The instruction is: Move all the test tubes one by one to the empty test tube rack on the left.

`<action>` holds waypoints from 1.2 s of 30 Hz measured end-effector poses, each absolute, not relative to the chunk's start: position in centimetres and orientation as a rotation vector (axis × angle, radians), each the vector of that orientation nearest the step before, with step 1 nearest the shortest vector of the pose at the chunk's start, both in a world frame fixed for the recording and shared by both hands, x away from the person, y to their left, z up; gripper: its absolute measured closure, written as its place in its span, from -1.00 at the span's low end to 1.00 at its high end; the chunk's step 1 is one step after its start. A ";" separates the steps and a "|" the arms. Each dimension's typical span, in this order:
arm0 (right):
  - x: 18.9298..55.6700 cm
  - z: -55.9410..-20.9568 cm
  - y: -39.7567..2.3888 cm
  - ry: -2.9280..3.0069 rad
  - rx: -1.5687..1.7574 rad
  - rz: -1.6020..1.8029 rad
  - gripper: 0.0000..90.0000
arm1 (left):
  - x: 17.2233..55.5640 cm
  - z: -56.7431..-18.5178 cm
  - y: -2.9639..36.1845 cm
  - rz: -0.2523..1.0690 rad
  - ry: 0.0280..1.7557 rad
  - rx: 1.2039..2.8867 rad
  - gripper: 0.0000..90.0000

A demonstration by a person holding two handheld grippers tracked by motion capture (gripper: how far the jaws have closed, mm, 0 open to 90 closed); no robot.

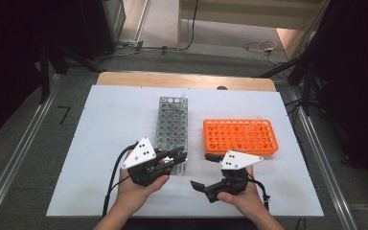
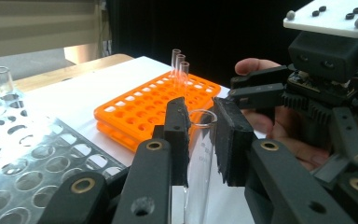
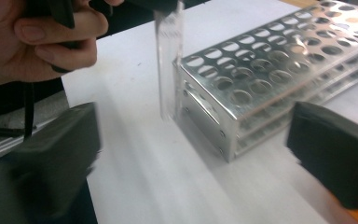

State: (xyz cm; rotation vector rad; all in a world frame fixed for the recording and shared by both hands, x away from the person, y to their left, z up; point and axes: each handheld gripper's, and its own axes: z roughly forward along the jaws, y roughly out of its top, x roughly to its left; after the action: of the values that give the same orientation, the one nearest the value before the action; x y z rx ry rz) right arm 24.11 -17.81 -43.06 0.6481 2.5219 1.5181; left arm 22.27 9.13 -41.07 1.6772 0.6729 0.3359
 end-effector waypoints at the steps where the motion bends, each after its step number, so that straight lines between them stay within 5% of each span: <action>1: 24.2 -43.1 -18.3 2.519 0.651 1.521 -1.00 | 22.4 -41.0 9.2 0.337 0.674 1.677 0.68; 36: 25.5 -44.6 -29.1 2.351 0.878 1.436 -1.00 | 30.8 -39.1 10.4 0.374 0.765 1.598 0.69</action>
State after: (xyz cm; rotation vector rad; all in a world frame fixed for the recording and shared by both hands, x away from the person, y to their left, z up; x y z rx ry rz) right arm 25.53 -29.12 -44.62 0.8782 2.3513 1.4356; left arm 30.82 10.43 -39.12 1.5980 0.7648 0.3745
